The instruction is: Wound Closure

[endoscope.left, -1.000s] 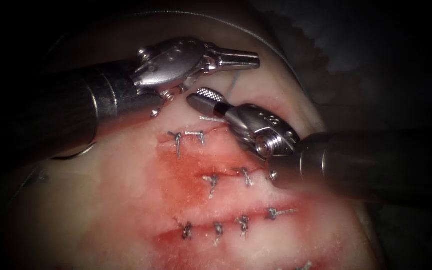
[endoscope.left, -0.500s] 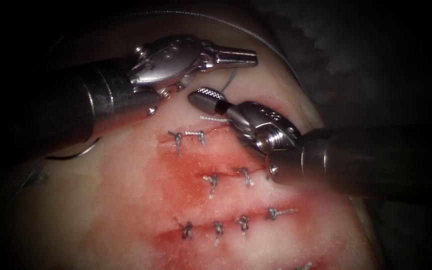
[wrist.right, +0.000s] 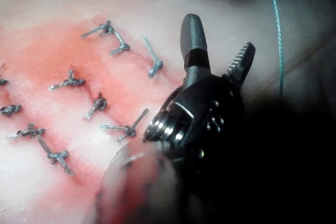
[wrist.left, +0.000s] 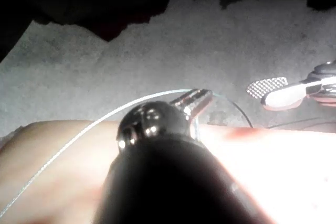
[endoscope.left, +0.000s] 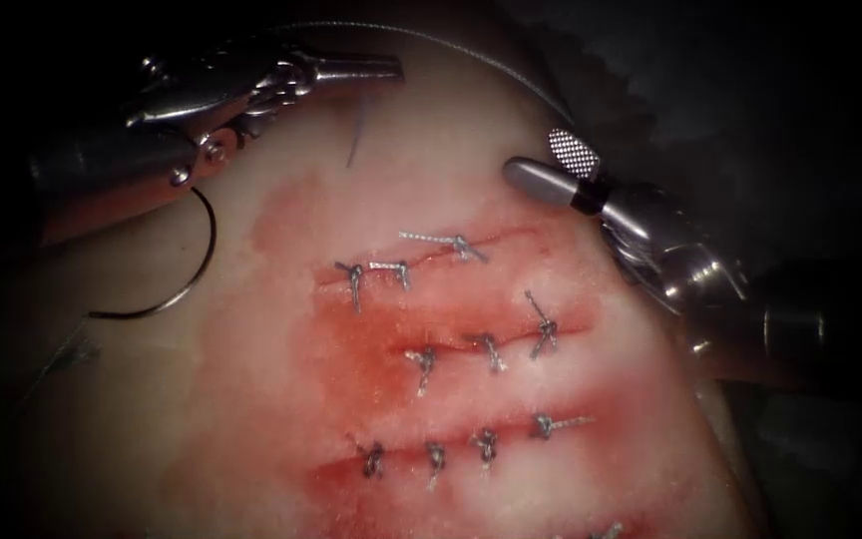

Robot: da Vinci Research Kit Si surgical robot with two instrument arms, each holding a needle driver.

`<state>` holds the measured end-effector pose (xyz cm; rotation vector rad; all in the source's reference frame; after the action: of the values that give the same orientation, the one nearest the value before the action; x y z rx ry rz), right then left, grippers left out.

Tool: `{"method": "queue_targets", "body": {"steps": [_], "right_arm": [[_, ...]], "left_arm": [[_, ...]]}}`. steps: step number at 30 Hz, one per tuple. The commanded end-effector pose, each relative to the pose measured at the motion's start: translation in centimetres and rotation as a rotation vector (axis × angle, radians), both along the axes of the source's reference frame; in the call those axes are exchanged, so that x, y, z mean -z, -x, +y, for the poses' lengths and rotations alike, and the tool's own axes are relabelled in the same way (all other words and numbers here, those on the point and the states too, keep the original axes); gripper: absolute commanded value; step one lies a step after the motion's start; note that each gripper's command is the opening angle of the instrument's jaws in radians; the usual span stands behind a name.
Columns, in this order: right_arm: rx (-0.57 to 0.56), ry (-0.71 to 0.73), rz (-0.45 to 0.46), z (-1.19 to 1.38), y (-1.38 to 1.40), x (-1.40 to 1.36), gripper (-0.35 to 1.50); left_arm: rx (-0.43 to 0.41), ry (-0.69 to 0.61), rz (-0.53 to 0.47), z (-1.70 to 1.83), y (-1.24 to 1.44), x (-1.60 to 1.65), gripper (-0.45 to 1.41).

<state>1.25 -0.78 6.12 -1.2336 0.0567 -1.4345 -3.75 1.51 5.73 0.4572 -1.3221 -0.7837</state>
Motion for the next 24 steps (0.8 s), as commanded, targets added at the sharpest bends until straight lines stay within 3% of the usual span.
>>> {"method": "queue_targets", "body": {"steps": [1, 7, 9, 12, 14, 18, 19, 20, 21, 22, 23, 24], "right_arm": [[-0.016, 0.000, -0.010, 0.05, 0.05, -0.06, 1.38], [-0.068, -0.001, -0.043, 0.08, 0.08, -0.05, 1.30], [-0.084, -0.001, -0.053, 0.07, 0.04, -0.05, 1.30], [-0.084, 0.000, -0.049, 0.04, -0.04, -0.03, 1.30], [-0.083, 0.000, -0.048, 0.03, -0.05, -0.03, 1.30], [-0.081, 0.000, -0.046, 0.01, -0.13, -0.01, 1.30], [-0.078, -0.001, -0.044, -0.01, -0.16, -0.01, 1.30], [-0.078, -0.001, -0.044, -0.01, -0.16, -0.01, 1.30], [-0.077, -0.001, -0.043, -0.02, -0.18, 0.00, 1.32], [-0.077, -0.001, -0.043, -0.03, -0.19, 0.00, 1.32], [-0.076, -0.001, -0.042, -0.04, -0.21, 0.01, 1.32], [-0.076, -0.001, -0.042, -0.04, -0.21, 0.01, 1.32]], "left_arm": [[-0.022, -0.018, 0.005, 0.04, -0.02, 0.04, -0.45], [-0.188, -0.217, 0.082, -0.66, -0.58, 0.21, -0.45], [-0.239, -0.347, 0.104, -0.87, -0.80, 0.24, -0.45], [-0.294, -0.466, 0.138, -1.09, -1.13, 0.15, -0.45], [-0.304, -0.471, 0.150, -1.12, -1.17, 0.10, -0.45], [-0.349, -0.456, 0.193, -1.30, -1.22, -0.26, -0.45], [-0.380, -0.431, 0.223, -1.43, -1.22, -0.48, -0.45], [-0.380, -0.431, 0.223, -1.43, -1.22, -0.48, -0.45], [-0.387, -0.431, 0.246, -1.49, -1.21, -0.58, -0.25], [-0.388, -0.450, 0.288, -1.54, -1.18, -0.69, 0.44], [-0.395, -0.482, 0.364, -1.57, -1.15, -0.82, 0.90], [-0.395, -0.482, 0.364, -1.57, -1.15, -0.82, 0.90]]}}
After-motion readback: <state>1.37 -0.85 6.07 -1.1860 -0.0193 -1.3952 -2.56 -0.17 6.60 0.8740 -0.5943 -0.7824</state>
